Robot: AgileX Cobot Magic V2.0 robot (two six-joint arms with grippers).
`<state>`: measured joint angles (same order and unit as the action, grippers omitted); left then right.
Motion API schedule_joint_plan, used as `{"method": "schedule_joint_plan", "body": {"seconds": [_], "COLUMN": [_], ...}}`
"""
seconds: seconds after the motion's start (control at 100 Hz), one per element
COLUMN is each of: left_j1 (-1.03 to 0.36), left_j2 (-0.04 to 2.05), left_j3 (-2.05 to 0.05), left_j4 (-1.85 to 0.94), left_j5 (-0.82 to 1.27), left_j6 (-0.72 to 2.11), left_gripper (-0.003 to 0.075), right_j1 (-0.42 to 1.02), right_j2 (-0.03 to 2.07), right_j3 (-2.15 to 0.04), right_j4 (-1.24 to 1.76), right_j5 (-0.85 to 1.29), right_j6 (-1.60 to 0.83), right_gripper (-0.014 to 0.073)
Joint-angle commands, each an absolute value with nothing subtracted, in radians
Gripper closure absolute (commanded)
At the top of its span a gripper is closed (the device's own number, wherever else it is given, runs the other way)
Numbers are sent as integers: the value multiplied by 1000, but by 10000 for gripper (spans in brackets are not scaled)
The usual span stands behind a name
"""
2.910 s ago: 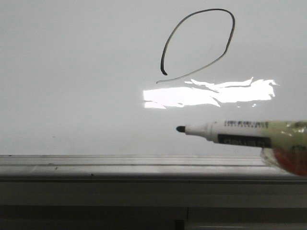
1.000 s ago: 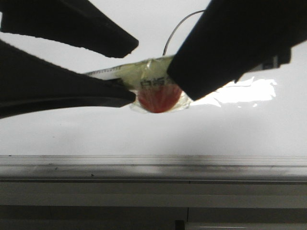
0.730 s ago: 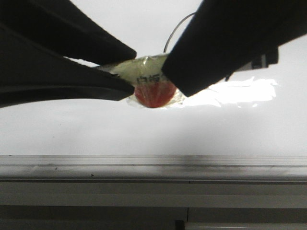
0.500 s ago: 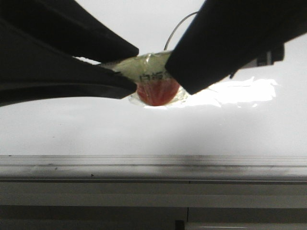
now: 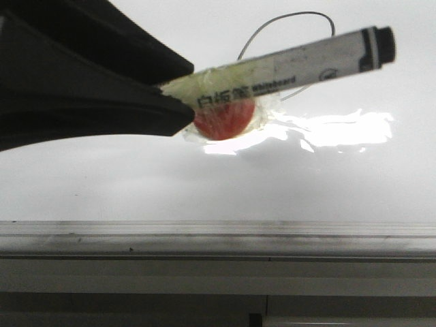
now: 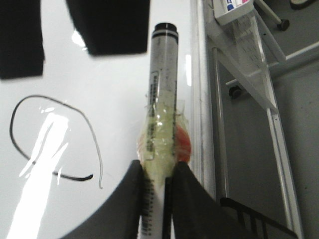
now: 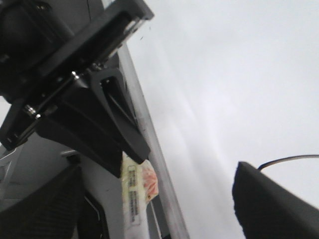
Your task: Write number 0 on whiteboard
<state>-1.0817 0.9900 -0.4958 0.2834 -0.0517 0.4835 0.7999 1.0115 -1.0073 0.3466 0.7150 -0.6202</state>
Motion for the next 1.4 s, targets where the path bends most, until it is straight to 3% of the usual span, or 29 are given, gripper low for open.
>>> {"method": "schedule_joint_plan", "body": {"seconds": [0.0,0.07,0.14,0.31,0.65,1.39], "left_j1": [-1049,-1008,-960,-895,-893,-893], "left_j2": [979,979,979,979,1013,1249], "left_j3": [-532,-522,-502,-427,-405,-407], "left_j4": [134,15,-139,-523,-666,-755], "left_j5": [-144,-197,-261,-458,-566,-720], "left_j6": [477,477,477,477,292,117], "left_gripper": [740,740,740,740,740,740], "right_j1": [802,802,802,802,802,802], "right_j2": [948,901,850,714,556,554], "right_j3": [-1049,-1047,-1047,-1045,-1045,-907], "right_j4": [322,304,260,39,-128,-148], "right_j5": [658,680,692,775,967,888], "right_j6": [-627,-621,-553,-373,-207,-200], "right_gripper": [90,125,214,667,662,662]}}
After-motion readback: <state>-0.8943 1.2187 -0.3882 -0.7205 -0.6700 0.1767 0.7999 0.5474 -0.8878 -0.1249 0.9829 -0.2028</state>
